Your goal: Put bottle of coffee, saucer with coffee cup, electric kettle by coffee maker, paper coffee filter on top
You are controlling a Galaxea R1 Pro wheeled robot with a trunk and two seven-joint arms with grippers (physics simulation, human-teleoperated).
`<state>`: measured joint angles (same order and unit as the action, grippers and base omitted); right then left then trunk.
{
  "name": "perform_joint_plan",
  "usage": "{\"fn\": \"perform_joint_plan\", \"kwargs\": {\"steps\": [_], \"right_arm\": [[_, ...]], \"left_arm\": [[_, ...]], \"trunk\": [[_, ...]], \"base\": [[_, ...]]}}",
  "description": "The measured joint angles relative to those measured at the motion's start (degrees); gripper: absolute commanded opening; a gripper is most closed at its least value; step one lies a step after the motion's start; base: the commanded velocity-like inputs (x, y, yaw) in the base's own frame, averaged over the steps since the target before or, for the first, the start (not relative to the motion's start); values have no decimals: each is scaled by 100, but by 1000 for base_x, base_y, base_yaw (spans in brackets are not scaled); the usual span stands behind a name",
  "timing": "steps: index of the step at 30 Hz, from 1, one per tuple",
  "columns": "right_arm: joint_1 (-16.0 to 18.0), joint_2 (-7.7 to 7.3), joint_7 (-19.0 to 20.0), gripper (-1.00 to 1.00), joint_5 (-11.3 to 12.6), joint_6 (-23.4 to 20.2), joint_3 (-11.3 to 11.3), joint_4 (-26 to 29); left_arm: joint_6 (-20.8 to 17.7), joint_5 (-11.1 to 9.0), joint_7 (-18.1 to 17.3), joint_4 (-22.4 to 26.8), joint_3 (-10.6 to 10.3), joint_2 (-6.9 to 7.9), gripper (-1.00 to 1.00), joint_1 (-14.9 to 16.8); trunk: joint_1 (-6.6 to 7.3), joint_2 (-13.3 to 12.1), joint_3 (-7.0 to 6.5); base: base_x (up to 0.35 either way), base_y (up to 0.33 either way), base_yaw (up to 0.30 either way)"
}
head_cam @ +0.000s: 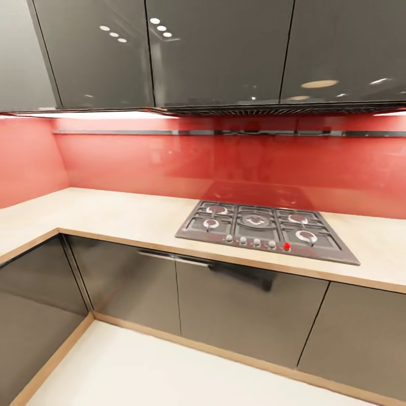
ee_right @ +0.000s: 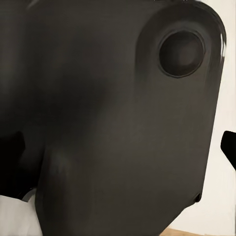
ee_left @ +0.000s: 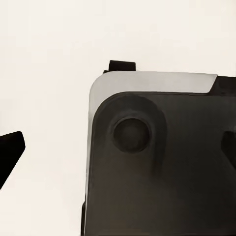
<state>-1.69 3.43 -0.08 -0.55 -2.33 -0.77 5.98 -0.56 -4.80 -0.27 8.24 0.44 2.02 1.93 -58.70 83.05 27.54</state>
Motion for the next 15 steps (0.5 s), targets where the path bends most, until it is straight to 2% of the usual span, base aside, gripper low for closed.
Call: {"fn": "perform_joint_plan", "kwargs": {"steps": [8, 11, 15], "right_arm": [[0, 0, 9, 100, -4, 23, 5, 18], [0, -1, -6, 100, -50, 22, 16, 78], [0, -3, -68, 100, -277, 0, 21, 266]], "left_arm": [[5, -88, -24, 10, -3, 53, 100, 0], [26, -93, -28, 9, -8, 44, 100, -2], [128, -92, 9, 23, -6, 17, 100, -2]], "trunk": [[0, 0, 29], [-2, 0, 40], [-3, 0, 55]], "base": [[286, 175, 276], [89, 37, 276], [16, 7, 276]]}}
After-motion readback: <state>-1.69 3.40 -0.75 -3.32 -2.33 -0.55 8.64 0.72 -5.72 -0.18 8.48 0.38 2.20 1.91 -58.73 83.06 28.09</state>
